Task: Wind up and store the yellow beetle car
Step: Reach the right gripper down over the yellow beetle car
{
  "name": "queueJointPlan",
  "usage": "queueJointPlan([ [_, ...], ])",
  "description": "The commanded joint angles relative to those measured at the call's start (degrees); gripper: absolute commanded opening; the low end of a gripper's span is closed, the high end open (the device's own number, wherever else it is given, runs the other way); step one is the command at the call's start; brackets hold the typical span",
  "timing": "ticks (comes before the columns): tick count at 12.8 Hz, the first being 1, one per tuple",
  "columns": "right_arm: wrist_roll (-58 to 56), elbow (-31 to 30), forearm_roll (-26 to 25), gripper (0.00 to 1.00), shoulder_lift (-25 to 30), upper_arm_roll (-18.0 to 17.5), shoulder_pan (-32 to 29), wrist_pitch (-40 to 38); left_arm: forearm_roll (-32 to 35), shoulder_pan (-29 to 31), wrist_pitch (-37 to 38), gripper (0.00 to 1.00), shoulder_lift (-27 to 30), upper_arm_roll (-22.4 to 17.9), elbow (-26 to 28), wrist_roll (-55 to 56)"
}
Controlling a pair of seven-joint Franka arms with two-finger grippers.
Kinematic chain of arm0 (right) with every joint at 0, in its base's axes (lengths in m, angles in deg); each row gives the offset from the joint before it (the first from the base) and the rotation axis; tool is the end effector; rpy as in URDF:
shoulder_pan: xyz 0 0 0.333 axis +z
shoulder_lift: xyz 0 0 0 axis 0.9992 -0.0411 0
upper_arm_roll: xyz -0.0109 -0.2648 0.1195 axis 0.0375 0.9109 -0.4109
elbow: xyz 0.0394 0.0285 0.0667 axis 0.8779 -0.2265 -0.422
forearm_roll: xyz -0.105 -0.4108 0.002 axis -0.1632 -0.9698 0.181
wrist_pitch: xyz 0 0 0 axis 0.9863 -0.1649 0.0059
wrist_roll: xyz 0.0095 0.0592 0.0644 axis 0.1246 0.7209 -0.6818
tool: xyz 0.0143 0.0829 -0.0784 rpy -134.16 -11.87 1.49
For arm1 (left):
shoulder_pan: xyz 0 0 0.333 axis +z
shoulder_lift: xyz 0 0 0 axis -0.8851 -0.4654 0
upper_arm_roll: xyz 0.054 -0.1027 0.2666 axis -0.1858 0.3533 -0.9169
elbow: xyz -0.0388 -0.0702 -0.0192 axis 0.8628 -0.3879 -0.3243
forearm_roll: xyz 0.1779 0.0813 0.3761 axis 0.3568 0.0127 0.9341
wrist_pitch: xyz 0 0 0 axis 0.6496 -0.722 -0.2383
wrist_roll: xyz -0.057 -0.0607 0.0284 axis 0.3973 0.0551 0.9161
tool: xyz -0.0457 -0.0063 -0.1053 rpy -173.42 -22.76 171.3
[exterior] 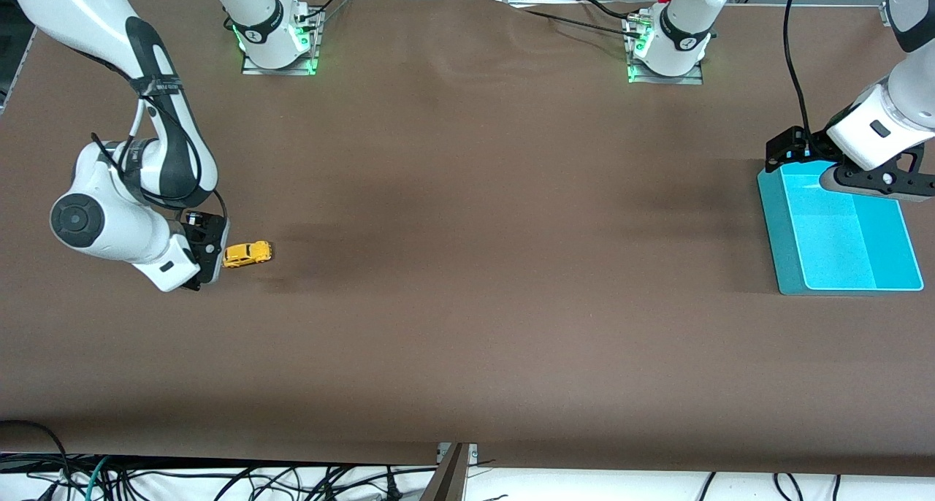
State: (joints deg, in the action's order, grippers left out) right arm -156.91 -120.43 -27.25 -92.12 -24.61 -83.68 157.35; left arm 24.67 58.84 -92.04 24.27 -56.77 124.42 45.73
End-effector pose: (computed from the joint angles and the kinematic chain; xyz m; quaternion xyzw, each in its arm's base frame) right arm 0.6440 0.0110 0.2198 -0.7362 -0.6739 0.0576 0.0209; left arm 0.5806 -0.0076 0.5094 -0.9971 0.0623 0.0423 0.0089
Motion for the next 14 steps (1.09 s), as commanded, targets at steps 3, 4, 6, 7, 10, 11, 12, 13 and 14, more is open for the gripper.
queueJointPlan([
  [3,-6.0,-8.5,0.0,1.00,2.7,-0.2,-0.2,9.7,0.5,0.2,-0.2,1.00,0.8,0.1,0.9,-1.6],
  [4,-6.9,-9.3,0.0,1.00,2.7,-0.3,-0.2,11.4,0.5,0.2,-0.2,1.00,0.8,0.1,0.9,-1.6],
  [6,-8.6,-11.5,0.0,1.00,2.4,-0.3,-0.3,15.2,0.5,0.3,-0.2,1.00,0.8,0.1,0.9,-1.6],
  [7,-9.7,-12.5,0.0,1.00,2.3,-0.3,-0.3,17.0,0.5,0.3,-0.2,1.00,0.8,0.1,0.9,-1.6],
  [10,-10.7,-15.1,0.0,0.99,2.4,-0.5,-0.3,19.8,0.5,0.3,-0.2,1.00,0.8,0.1,0.9,-1.6],
  [11,-11.3,-15.3,0.0,0.99,2.4,-0.5,-0.3,20.1,0.5,0.3,-0.2,1.00,0.8,0.1,0.9,-1.6],
  [12,-11.3,-15.5,0.0,0.98,2.4,-0.6,-0.3,20.2,0.5,0.3,-0.2,1.00,0.7,0.1,0.9,-1.7],
  [13,-12.4,-15.8,0.0,0.98,2.5,-0.6,-0.3,20.2,0.5,0.3,-0.2,1.00,0.7,0.1,0.9,-1.7],
  [14,-13.4,-16.2,0.1,0.98,2.7,-0.6,-0.4,20.2,0.5,0.3,-0.2,1.00,0.7,0.1,0.9,-1.7],
])
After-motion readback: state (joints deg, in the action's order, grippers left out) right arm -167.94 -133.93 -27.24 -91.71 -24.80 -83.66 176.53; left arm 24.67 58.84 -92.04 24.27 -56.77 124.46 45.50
